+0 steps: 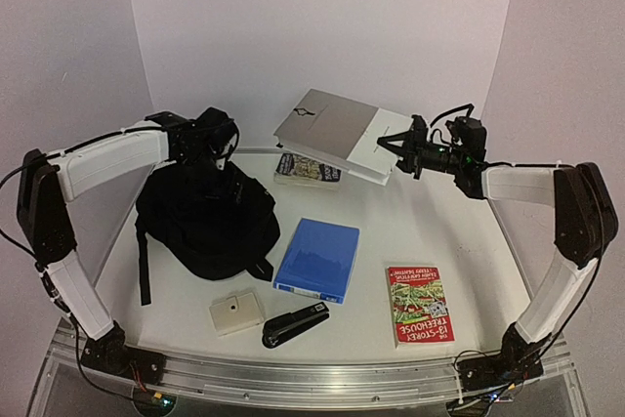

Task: Pack the student bag
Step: Place the book in the student bag.

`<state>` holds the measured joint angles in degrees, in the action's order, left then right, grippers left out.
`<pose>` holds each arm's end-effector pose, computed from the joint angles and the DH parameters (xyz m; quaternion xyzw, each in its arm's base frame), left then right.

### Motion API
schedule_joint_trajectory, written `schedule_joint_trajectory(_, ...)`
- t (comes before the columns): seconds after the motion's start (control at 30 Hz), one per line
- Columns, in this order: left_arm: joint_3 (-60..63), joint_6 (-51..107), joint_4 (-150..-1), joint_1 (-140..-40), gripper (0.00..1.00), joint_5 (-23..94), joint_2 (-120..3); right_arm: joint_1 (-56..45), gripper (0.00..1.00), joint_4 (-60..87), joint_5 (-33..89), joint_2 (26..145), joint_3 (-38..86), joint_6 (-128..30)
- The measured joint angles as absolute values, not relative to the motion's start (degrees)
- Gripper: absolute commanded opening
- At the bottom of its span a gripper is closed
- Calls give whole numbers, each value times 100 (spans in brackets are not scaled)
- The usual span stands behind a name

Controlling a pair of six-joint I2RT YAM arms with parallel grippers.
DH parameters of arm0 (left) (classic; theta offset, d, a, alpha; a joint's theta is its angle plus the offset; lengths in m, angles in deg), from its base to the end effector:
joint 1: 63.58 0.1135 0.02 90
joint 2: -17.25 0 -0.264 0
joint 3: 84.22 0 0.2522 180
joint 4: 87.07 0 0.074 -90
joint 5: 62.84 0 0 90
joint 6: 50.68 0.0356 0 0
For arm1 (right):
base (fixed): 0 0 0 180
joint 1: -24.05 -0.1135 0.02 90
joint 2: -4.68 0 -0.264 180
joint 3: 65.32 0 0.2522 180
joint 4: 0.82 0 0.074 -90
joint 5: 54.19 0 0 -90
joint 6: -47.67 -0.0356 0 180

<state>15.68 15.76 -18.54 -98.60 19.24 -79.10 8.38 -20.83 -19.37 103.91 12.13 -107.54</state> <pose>0.2871 -0.1952 0.2925 0.0824 0.9706 -0.0469 0.2215 0.3684 0.1337 0.2776 -0.0261 0.7128 0.6532 0.2539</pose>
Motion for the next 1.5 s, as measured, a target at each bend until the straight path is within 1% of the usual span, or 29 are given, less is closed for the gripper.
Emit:
schedule_joint_trajectory(0.2,1689,2021,-1193,-10297,91,1819,-8566,838,6,-1907,-1955,10283,1140,-10555)
schedule_joint_trajectory(0.4,1689,2387,-988,-10456,100,1935,-8993,871,6,-1863,-1984,10259,1135,-10458)
schedule_joint_trajectory(0.5,1689,2548,-1049,-10520,100,2149,-9161,909,6,-1848,-2005,10259,1135,-10427)
schedule_joint_trajectory(0.57,1685,2606,-1167,-10558,98,2282,-9226,933,6,-1835,-2019,10259,1135,-10415)
schedule_joint_trajectory(0.77,2043,2605,-1266,-10579,95,2255,-9745,958,6,-1737,-2028,10259,1135,-10386)
schedule_joint_trajectory(0.83,2181,2605,-1323,-10574,92,2199,-9967,961,6,-1707,-2030,10259,1135,-10382)
schedule_joint_trajectory(0.9,2279,2607,-1328,-10555,85,2157,-10162,965,6,-1677,-2030,10259,1135,-10375)
schedule_joint_trajectory(0.97,2316,2612,-1340,-10546,73,2158,-10299,966,6,-1642,-2030,10258,1135,-10361)
schedule_joint_trajectory(1.03,2309,2607,-1372,-10538,59,2213,-10363,966,6,-1616,-2029,10258,1135,-10345)
schedule_joint_trajectory(1.07,2291,2629,-1405,-10525,50,2262,-10369,966,6,-1599,-2030,10257,1135,-10333)
schedule_joint_trajectory(1.17,2178,2600,-1537,-10411,30,2344,-10345,966,6,-1549,-2026,10251,1135,-10281)
schedule_joint_trajectory(1.27,2082,2582,-1666,-10167,3,2421,-10271,966,6,-1520,-2026,10236,1135,-10231)
schedule_joint_trajectory(1.33,2058,2512,-1764,-9945,0,2441,-10174,966,6,-1517,-2024,10229,1135,-10200)
schedule_joint_trajectory(1.5,2175,2389,-2068,-9380,0,2415,-9781,966,6,-1450,-2022,10226,1135,-10143)
